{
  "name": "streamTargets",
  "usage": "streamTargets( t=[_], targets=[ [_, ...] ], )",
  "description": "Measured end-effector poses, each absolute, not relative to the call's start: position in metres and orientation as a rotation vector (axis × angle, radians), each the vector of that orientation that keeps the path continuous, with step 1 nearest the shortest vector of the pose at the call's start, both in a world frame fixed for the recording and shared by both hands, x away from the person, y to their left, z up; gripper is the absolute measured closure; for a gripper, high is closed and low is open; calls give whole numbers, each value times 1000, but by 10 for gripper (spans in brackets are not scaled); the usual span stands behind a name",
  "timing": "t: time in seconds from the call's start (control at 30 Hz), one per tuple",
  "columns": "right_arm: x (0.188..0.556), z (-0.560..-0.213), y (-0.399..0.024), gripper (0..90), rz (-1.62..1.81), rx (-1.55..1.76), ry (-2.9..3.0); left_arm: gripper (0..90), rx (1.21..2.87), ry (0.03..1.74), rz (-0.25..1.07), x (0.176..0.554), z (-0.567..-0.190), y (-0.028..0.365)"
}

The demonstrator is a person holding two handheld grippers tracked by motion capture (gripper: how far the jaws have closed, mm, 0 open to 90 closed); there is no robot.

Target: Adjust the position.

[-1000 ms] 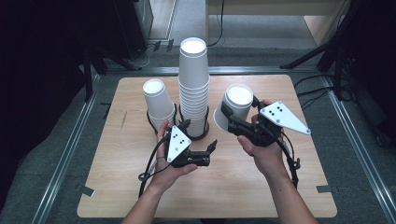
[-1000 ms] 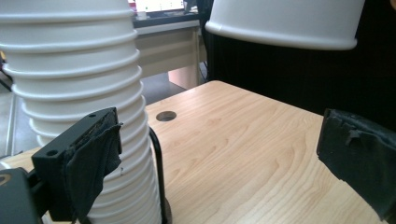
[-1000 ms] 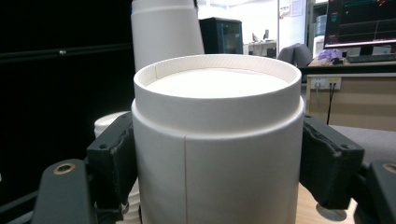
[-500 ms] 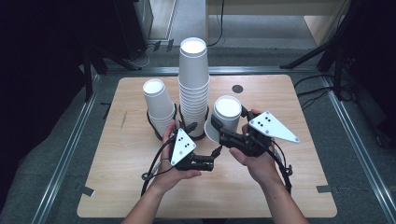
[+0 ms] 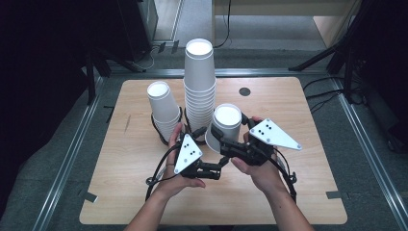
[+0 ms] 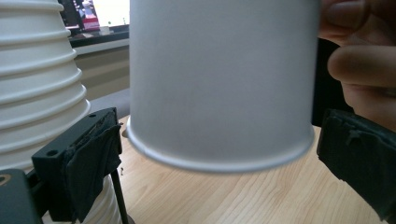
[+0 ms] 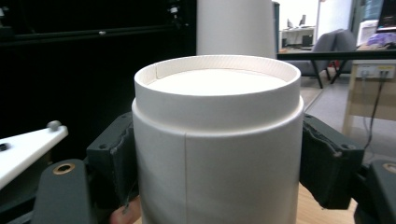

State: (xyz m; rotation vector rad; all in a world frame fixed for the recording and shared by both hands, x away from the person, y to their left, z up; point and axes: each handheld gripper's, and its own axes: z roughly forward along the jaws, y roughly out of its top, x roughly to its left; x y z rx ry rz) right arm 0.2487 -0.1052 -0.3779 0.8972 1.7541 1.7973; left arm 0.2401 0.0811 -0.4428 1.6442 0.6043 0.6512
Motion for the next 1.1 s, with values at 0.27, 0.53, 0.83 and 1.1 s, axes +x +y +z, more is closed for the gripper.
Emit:
streamTargets(
  t=[0.27,0.53,0.83,1.1],
  targets=[
    [247,-383,-101,228,1832,890,1781,1,1661,618,638,244,-446,81],
    [247,-383,-102,224,1847,888,1796,24,1644,594,602,244,-446,84],
    [247,-383,-104,216,1853,895,1796,45,1645,585,614,243,-446,83],
    [248,-383,-106,206,1861,893,1803,64,1640,573,630,243,-447,83]
  ],
)
